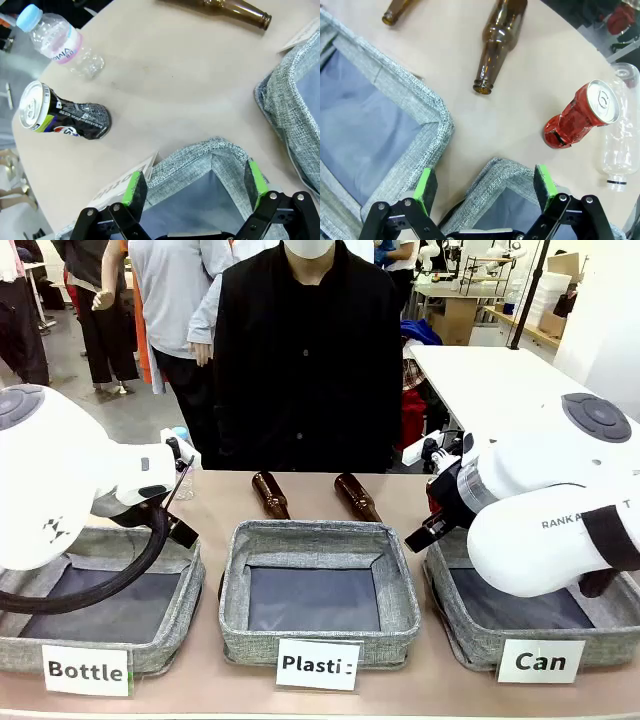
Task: Sort the can waste into the basket.
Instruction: Pick up the can waste from the table and place it in the right Fabric basket.
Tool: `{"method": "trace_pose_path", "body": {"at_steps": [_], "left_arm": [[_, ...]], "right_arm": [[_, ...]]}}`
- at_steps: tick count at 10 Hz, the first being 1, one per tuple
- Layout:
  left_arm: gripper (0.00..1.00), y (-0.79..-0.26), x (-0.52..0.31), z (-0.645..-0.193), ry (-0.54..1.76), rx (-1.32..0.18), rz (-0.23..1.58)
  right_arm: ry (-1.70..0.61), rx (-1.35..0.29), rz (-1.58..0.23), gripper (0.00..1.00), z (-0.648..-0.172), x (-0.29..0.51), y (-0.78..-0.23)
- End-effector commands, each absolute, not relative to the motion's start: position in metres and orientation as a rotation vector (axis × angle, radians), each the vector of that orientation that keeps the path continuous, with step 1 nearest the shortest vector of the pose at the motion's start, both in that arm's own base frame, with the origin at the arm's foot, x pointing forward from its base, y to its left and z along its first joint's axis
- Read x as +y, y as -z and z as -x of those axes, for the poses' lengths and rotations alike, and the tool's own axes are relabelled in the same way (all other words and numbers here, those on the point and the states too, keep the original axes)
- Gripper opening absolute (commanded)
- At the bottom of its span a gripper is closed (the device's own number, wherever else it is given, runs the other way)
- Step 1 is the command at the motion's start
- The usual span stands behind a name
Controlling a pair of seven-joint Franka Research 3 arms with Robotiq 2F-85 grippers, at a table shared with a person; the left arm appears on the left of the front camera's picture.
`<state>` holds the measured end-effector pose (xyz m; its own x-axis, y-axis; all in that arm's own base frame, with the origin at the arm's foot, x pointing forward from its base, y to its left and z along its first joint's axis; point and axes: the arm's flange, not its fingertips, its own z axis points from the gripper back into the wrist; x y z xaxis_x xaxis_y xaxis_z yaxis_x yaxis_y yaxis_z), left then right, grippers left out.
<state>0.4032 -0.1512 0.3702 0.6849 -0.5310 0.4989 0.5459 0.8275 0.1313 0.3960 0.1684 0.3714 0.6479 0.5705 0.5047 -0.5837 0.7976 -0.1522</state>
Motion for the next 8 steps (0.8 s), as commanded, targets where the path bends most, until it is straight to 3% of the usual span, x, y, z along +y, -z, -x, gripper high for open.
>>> {"method": "trace_pose_path", "body": {"at_steps": [1, 8], "left_arm": [[1.0, -0.3703, -0.1512, -0.4032, 0.603, -0.55, 0.029], [1.0, -0.3703, -0.1512, -0.4032, 0.603, -0.55, 0.029]], "right_arm": [[-0.656, -0.565, -0.025, 1.0, -0.396, 0.1684, -0.3715], [-0.656, -0.565, -0.025, 1.0, -0.396, 0.1684, -0.3715]]}}
